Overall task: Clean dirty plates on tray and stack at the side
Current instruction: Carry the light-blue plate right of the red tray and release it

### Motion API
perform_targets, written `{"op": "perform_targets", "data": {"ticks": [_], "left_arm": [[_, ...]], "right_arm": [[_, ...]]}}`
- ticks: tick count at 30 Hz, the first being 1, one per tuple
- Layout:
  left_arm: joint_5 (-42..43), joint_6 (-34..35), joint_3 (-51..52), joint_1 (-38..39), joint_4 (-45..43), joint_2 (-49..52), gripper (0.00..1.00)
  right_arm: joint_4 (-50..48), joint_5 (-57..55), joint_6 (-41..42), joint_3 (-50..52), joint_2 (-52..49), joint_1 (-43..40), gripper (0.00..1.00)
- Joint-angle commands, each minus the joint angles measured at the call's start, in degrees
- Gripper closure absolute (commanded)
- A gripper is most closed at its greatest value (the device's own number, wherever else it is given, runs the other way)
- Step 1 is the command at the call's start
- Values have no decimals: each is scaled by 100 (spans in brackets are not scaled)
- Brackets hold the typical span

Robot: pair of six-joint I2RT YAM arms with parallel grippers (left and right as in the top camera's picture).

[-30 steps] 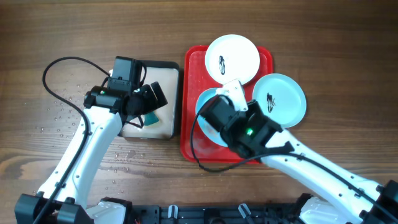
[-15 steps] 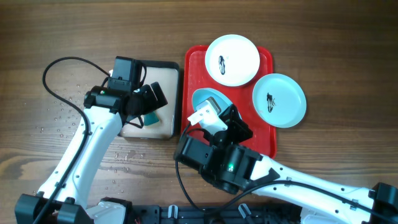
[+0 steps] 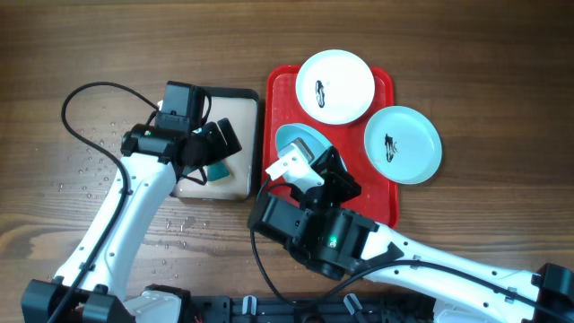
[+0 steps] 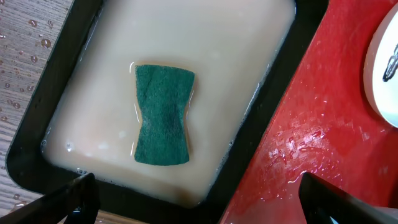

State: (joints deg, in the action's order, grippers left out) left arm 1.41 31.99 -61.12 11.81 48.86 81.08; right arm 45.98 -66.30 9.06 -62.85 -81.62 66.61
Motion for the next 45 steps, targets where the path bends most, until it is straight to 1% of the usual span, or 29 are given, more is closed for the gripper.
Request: {"op": "perform_targets", "data": {"ticks": [1, 8, 10, 11, 12, 13, 14, 15, 16, 17, 18, 20, 21, 22, 23, 24, 26, 27, 28, 30, 31, 33, 34, 35, 38, 39, 41, 42, 45], "left_arm": [[46, -28, -107, -48, 7, -50, 0], [46, -28, -107, -48, 2, -50, 0], [46, -28, -107, -48, 2, -50, 0], [46, -28, -107, -48, 4, -50, 0], [46, -28, -107, -48, 4, -50, 0], [46, -28, -109, -48, 0, -50, 0], [46, -28, -109, -48, 0, -50, 0], [46, -28, -107, -48, 0, -50, 0], [46, -28, -107, -48, -2, -50, 0], [46, -28, -109, -48, -2, -50, 0], [46, -28, -107, -48, 0, -50, 0], [46, -28, -107, -48, -2, -50, 0], [46, -28, -107, -48, -11, -50, 0], [46, -28, -107, -48, -20, -50, 0], [48, -26, -107, -48, -17, -50, 0], [46, -28, -107, -48, -17, -50, 0], [46, -28, -107, -48, -20, -50, 0], [46, -26, -107, -48, -20, -50, 0], [46, -28, -109, -48, -22, -50, 0], [46, -28, -107, -48, -22, -50, 0], [46, -28, -107, -48, -22, -50, 0], [46, -28, -107, -48, -22, -50, 0], [46, -28, -107, -48, -22, -50, 0], [48, -28, -109, -48, -22, -50, 0], [46, -28, -109, -48, -22, -50, 0], [46, -28, -107, -48, -22, -50, 0], [48, -28, -107, -48, -20, -50, 0], [48, -28, -107, -48, -22, -50, 0], [48, -28, -109, -48, -20, -50, 0]], "right_arm": [[-28, -140, 0, -170, 92, 31, 96], [-42, 31, 166, -164, 90, 28, 96], [-22, 227, -151, -157, 85, 7, 96], [-57, 251, 136, -155, 85, -72, 96], [-133, 890, -59, -153, 85, -72, 96], [-92, 850, -203, -142, 79, -87, 96], [-96, 496, 109, -131, 79, -166, 96], [-221, 986, 201, -131, 79, -254, 96], [-203, 1340, -63, -131, 76, -258, 96], [-96, 1043, 59, -131, 48, -267, 96], [57, 385, 656, -131, 48, -358, 96], [-70, 1233, 15, -131, 46, -402, 96], [111, 975, 317, -131, 46, -444, 96], [299, 739, 935, -131, 48, -544, 96], [315, 927, 1187, -131, 48, -619, 96], [271, 1694, 944, -131, 46, -706, 96], [459, 2170, 1346, -133, 83, -979, 96], [417, 2903, 1405, -136, 103, -1226, 96], [382, 4142, 1403, -170, 140, -1681, 96], [382, 5939, 1397, -247, 273, -2706, 96], [380, 6942, 1228, -286, 407, -3534, 96], [382, 8273, 1043, -299, 581, -5125, 96], [407, 8741, 1047, -297, 586, -6306, 96], [369, 8780, 1067, -297, 511, -7484, 96], [129, 8743, 1075, -293, 179, -9394, 96], [48, 8454, 1294, -291, -59, -10015, 96], [-9, 7862, 1665, -291, -562, -10756, 96], [-31, 7866, 1690, -291, -914, -11040, 96], [-79, 7541, 1766, -291, -1565, -11186, 96]]}}
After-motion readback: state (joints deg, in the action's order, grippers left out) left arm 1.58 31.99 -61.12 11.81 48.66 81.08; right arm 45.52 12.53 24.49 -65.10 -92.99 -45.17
